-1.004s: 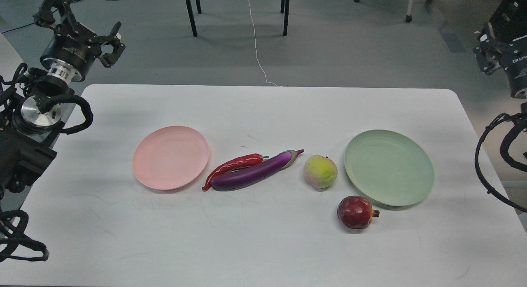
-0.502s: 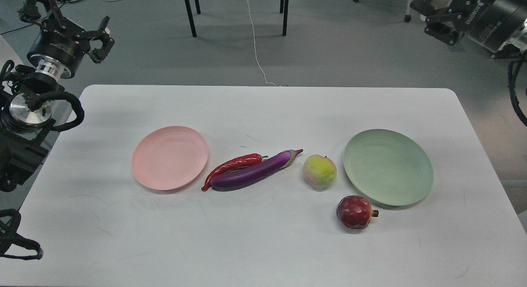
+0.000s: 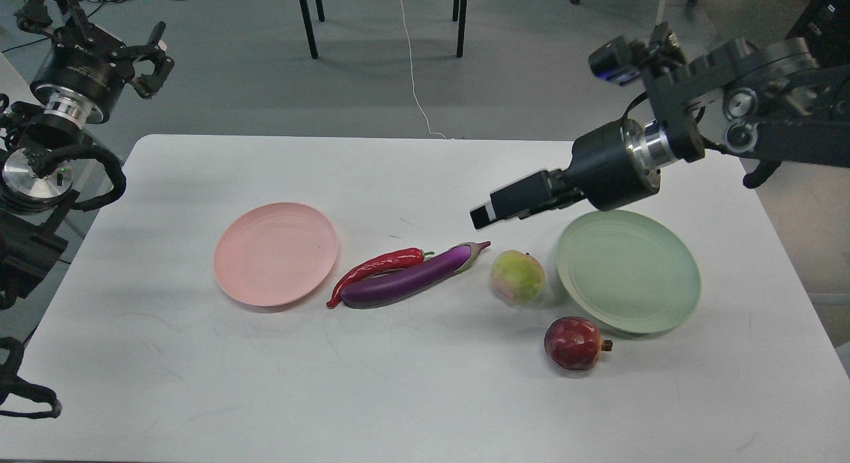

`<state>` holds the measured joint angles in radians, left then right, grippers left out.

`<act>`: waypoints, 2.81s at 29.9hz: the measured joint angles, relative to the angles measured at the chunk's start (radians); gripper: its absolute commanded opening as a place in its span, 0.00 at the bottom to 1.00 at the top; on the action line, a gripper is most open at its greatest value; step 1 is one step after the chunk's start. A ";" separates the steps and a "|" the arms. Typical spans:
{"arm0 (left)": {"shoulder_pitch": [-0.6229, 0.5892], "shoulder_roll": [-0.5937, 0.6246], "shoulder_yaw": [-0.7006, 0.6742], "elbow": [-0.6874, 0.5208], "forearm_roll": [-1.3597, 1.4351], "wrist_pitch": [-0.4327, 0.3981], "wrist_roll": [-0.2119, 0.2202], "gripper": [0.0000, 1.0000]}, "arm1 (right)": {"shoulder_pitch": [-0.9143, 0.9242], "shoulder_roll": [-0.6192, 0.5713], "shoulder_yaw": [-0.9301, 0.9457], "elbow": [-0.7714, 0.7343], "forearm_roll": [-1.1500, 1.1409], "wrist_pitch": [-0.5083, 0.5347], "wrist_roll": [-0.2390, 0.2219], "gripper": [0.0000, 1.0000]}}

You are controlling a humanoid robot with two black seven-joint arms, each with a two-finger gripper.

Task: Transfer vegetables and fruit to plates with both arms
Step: 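Lower the right gripper onto the red pomegranate and grasp it, then carry the pomegranate onto the green plate and release it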

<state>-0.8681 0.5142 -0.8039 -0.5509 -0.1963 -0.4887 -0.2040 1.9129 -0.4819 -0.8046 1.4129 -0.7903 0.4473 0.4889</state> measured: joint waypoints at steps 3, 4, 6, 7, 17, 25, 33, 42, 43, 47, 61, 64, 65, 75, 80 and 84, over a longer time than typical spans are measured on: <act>0.001 0.003 0.001 0.000 0.000 0.000 0.000 0.98 | 0.004 0.096 -0.096 0.013 -0.113 -0.064 0.000 0.98; 0.001 0.003 0.005 -0.001 0.002 0.000 0.001 0.98 | 0.004 0.127 -0.125 0.014 -0.139 -0.079 0.000 0.98; 0.001 0.003 0.013 -0.008 0.005 0.000 0.006 0.98 | 0.004 0.177 -0.169 0.014 -0.180 -0.101 0.000 0.98; 0.001 0.003 0.014 -0.011 0.005 0.000 0.007 0.98 | 0.004 0.196 -0.186 0.014 -0.199 -0.111 0.000 0.98; -0.001 0.019 0.014 -0.020 0.006 0.000 0.009 0.98 | -0.030 0.238 -0.294 0.016 -0.350 -0.133 0.000 0.96; -0.002 0.044 0.014 -0.020 0.006 0.000 0.009 0.98 | -0.072 0.256 -0.304 0.003 -0.383 -0.145 0.000 0.95; -0.002 0.048 0.011 -0.020 0.006 0.000 0.009 0.98 | -0.133 0.280 -0.303 -0.039 -0.378 -0.155 0.000 0.95; -0.001 0.057 0.002 -0.020 0.006 0.000 0.006 0.98 | -0.159 0.336 -0.304 -0.075 -0.378 -0.166 0.000 0.92; -0.001 0.060 0.001 -0.020 0.006 0.000 0.006 0.98 | -0.163 0.343 -0.305 -0.080 -0.377 -0.166 0.000 0.90; 0.001 0.077 0.000 -0.020 0.005 0.000 0.005 0.98 | -0.169 0.361 -0.321 -0.091 -0.376 -0.166 0.000 0.75; 0.001 0.094 0.000 -0.018 0.003 0.000 0.003 0.98 | -0.092 0.318 -0.289 -0.085 -0.335 -0.168 -0.001 0.53; 0.001 0.096 0.000 -0.018 0.003 0.000 0.003 0.98 | -0.068 0.268 -0.273 -0.086 -0.326 -0.167 0.000 0.53; 0.001 0.096 0.000 -0.018 0.003 0.000 0.003 0.98 | -0.065 0.250 -0.271 -0.089 -0.325 -0.167 0.000 0.53; 0.000 0.092 0.001 -0.018 0.003 0.000 0.005 0.98 | -0.111 -0.017 -0.280 -0.145 -0.346 -0.167 0.000 0.56; -0.001 0.088 0.003 -0.019 0.004 0.000 0.006 0.98 | -0.210 -0.091 -0.280 -0.210 -0.384 -0.168 0.000 0.63; -0.002 0.088 0.006 -0.020 0.004 0.000 0.006 0.98 | -0.288 -0.103 -0.275 -0.267 -0.389 -0.209 0.000 0.75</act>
<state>-0.8697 0.6023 -0.7982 -0.5706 -0.1919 -0.4887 -0.1979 1.6247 -0.5846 -1.0799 1.1456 -1.1791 0.2386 0.4887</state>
